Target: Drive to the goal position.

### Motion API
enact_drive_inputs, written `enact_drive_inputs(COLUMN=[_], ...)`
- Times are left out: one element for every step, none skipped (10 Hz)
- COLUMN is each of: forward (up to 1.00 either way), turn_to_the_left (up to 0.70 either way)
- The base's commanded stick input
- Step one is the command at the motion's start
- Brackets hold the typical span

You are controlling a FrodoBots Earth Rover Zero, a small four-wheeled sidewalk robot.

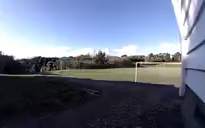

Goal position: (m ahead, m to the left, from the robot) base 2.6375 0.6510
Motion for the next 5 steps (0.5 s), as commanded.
enact_drive_inputs(forward=[0.04, 0.04, 0.04, 0.04, 0.04], turn_to_the_left=[0.0, 0.0, 0.0, 0.0, 0.0])
